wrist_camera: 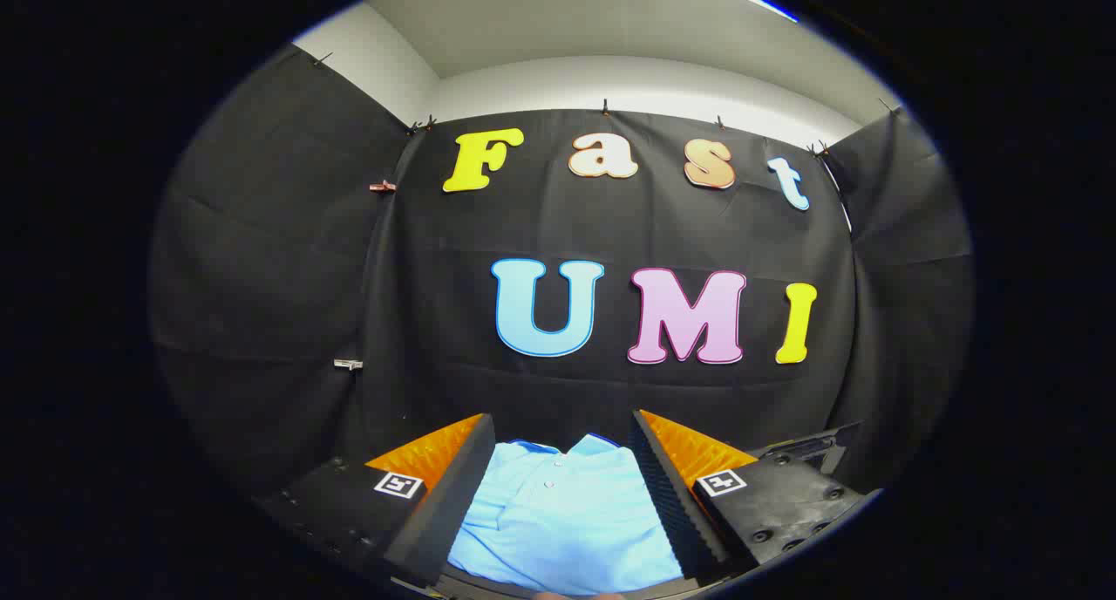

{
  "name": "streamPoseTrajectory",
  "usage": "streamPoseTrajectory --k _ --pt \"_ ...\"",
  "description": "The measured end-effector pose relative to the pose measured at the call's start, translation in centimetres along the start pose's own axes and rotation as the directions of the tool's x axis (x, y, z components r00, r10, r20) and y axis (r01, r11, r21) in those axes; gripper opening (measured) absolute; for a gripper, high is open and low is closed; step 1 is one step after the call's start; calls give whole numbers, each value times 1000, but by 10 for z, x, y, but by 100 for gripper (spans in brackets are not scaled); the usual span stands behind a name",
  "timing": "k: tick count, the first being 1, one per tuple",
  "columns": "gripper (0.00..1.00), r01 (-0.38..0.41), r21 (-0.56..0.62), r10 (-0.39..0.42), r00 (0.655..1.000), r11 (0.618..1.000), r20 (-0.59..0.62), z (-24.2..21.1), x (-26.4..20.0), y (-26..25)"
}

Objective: Put the clothes into the washing machine and then close the washing machine lid.

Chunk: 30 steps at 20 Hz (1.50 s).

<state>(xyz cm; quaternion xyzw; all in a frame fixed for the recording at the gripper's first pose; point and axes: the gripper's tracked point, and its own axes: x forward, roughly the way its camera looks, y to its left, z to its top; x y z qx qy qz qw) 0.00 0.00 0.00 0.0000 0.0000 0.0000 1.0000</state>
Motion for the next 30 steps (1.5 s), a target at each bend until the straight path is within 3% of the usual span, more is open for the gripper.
streamPoseTrajectory --k 16,22,26,28,30 --pt "98 -16 -44 15 999 999 -40 -7 7 -5" --pt "98 -61 -102 41 982 993 -185 -41 48 -1" --pt "98 -66 -124 24 948 990 -316 -64 82 -7" --pt "98 -114 -110 55 896 987 -441 -95 99 -1" --pt "98 -138 -110 50 816 984 -576 -128 103 -3"
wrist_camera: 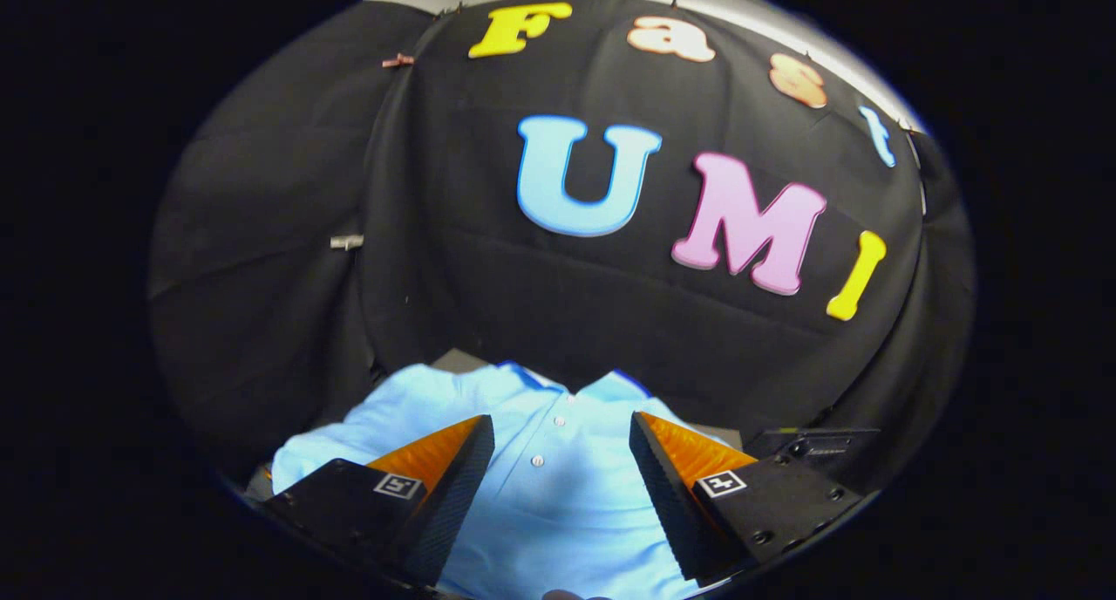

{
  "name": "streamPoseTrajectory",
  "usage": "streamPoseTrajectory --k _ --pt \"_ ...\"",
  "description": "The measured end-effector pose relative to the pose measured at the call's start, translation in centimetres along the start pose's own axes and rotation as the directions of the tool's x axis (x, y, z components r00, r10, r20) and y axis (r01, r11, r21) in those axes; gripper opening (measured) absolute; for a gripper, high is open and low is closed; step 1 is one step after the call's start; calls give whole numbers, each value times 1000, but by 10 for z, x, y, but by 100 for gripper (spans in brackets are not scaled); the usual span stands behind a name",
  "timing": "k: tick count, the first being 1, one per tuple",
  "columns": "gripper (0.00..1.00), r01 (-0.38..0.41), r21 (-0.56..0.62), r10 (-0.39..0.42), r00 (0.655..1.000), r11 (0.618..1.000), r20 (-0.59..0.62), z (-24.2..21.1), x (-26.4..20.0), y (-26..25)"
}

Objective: Put the clothes into the washing machine and then close the washing machine lid.

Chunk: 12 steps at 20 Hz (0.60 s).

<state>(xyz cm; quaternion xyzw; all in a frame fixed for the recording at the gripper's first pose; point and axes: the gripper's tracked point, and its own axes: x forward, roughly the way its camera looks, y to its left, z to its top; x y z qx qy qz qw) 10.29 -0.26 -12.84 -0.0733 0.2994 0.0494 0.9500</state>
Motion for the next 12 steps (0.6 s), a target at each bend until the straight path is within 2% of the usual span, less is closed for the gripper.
streamPoseTrajectory --k 2,5,9,12 --pt "99 1 24 2 995 1000 -97 -17 14 -3" --pt "98 25 73 -13 988 997 -157 -28 26 -4" --pt "98 3 108 27 961 994 -274 -60 32 2" --pt "97 25 212 34 962 977 -269 -58 31 3"
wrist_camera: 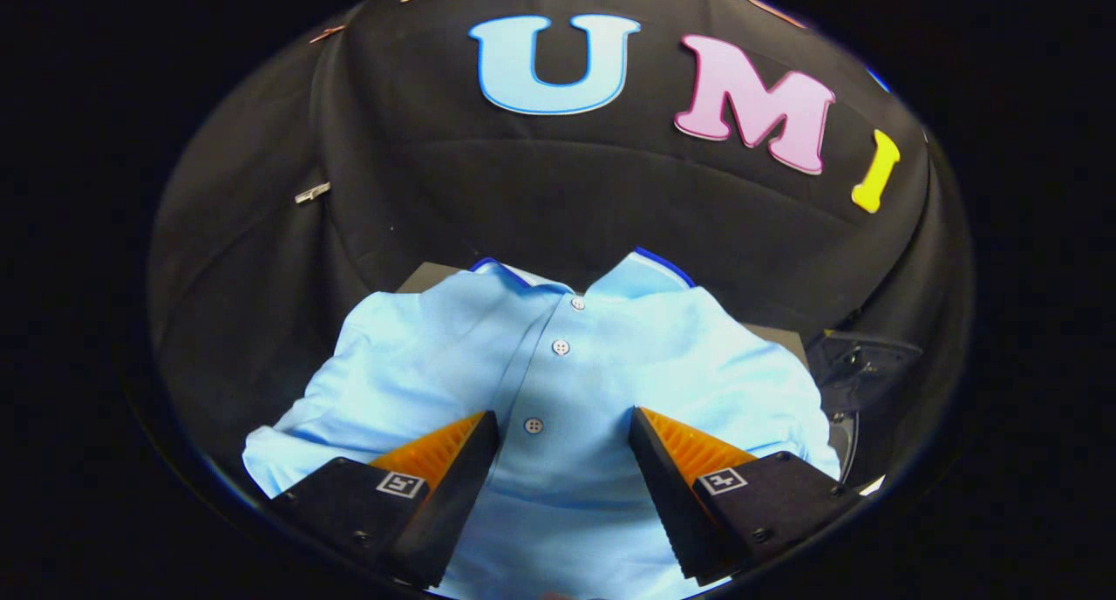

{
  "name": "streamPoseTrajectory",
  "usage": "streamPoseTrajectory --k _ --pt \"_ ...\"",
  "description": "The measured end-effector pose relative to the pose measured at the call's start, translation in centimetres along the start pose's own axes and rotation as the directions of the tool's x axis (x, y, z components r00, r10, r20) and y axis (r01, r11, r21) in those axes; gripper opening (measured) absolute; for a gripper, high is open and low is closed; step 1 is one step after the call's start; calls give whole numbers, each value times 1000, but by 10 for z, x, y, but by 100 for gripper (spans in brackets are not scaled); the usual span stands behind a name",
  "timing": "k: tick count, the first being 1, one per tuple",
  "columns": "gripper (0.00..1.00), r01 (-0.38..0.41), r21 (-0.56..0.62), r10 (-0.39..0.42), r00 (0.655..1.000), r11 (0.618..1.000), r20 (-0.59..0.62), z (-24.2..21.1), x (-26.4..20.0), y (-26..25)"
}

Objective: Put the clothes into the washing machine and then close the washing machine lid.

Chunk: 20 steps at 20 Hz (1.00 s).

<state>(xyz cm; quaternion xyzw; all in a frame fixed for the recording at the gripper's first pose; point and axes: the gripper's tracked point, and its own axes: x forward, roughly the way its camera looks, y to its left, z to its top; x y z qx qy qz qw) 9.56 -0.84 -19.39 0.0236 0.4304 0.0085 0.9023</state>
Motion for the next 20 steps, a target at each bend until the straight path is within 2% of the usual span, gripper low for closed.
streamPoseTrajectory --k 2,5,12,13,16,17,19,20 --pt "98 11 39 -11 1000 999 1 -2 0 -1" --pt "98 36 13 -36 999 999 6 -2 -1 0" --pt "98 54 43 -55 998 998 20 -1 -1 4" --pt "88 53 39 -54 998 998 19 -1 -1 5" --pt "88 34 28 -35 999 999 15 -1 0 5" --pt "73 31 36 -32 999 999 19 -1 0 3" --pt "66 23 39 -24 999 999 30 0 0 1" --pt "52 18 52 -20 999 998 33 1 -3 -2"
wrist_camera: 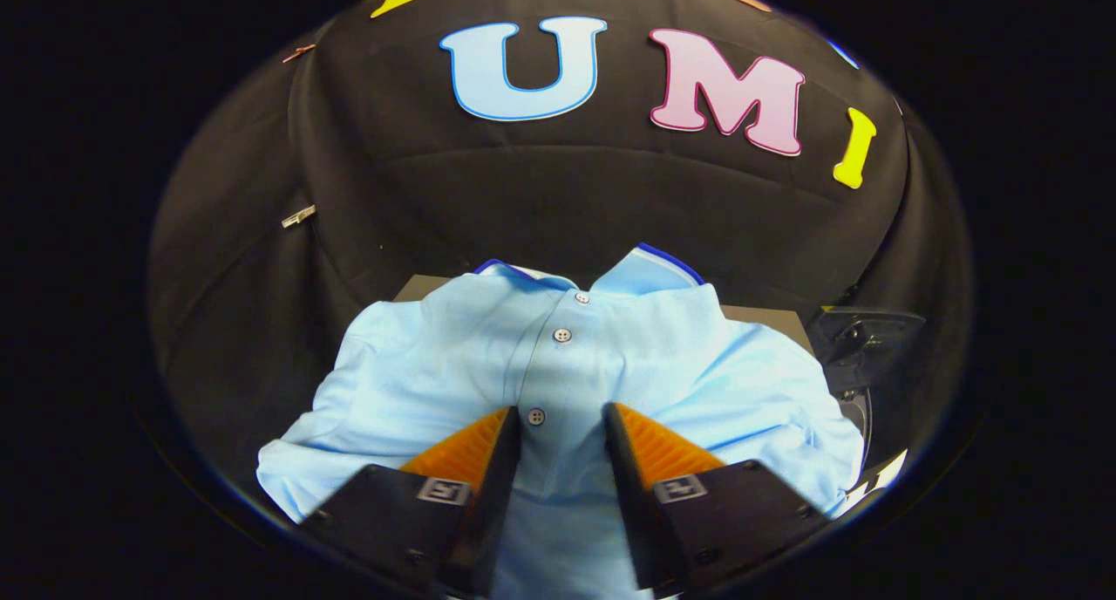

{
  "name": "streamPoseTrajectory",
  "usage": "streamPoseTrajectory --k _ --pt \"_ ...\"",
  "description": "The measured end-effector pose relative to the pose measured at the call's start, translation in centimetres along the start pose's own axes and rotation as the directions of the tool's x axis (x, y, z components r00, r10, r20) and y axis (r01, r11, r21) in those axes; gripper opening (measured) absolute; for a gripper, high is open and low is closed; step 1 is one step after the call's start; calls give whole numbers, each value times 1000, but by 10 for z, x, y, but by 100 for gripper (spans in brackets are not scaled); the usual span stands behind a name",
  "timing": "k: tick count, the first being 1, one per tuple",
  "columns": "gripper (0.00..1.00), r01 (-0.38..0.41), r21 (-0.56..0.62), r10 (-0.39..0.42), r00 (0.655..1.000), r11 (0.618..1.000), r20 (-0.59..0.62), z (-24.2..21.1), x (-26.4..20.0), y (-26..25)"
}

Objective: Put the clothes into the washing machine and then close the washing machine lid.

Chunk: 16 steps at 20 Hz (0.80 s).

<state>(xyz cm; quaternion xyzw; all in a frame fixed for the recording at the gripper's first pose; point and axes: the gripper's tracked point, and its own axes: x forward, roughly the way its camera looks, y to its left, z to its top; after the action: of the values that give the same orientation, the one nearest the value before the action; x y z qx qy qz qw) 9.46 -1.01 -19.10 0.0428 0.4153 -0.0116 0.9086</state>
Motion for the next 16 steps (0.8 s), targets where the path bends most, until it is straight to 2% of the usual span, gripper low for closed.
streamPoseTrajectory --k 1,4,5,7,10,16 --pt "38 -10 17 10 1000 1000 7 -2 4 -1" --pt "18 -33 29 32 999 999 28 4 4 0" --pt "18 -36 15 35 999 999 39 4 5 -2" --pt "7 -47 17 47 998 999 40 4 4 -2" --pt "7 -66 10 66 996 998 57 7 2 -3" --pt "7 -76 -112 93 984 991 152 20 -17 -1"
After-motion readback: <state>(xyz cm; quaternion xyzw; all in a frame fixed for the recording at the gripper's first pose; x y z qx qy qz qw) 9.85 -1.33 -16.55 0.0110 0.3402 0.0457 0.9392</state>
